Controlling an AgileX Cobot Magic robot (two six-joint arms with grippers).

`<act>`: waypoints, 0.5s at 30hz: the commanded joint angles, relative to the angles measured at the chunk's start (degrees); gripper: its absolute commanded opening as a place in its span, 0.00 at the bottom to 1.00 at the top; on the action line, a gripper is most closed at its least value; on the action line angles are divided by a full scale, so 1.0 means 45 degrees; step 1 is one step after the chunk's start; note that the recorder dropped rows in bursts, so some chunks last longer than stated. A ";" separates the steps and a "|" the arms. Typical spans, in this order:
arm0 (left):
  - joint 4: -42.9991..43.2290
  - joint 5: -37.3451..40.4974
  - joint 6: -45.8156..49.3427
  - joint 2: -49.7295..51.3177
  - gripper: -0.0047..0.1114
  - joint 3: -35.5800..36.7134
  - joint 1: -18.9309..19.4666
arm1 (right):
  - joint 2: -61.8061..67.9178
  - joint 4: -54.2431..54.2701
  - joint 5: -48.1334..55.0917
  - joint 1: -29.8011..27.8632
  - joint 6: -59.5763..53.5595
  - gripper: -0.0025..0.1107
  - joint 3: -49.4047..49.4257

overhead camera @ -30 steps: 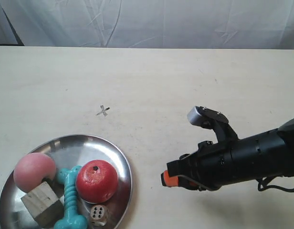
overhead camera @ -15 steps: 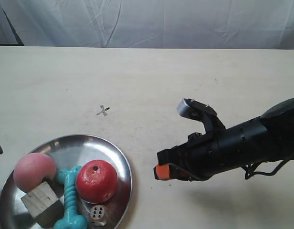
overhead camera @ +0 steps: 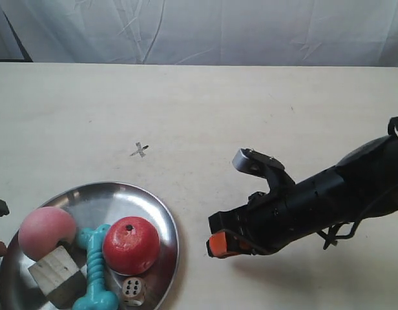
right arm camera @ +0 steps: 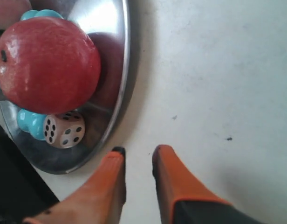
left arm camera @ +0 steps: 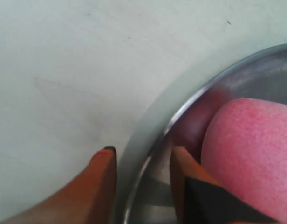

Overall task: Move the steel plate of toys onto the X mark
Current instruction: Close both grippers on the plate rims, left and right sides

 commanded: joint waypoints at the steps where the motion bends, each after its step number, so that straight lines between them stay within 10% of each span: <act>1: -0.0120 -0.0192 0.0454 0.0171 0.37 -0.0080 0.0009 | 0.0766 0.0196 0.0740 0.0038 -0.0187 0.24 -0.0480; 15: -0.0315 -0.0189 0.0479 0.1221 0.37 -0.0080 0.0009 | 0.1907 0.1089 0.1273 0.0038 -0.0187 0.24 -0.0980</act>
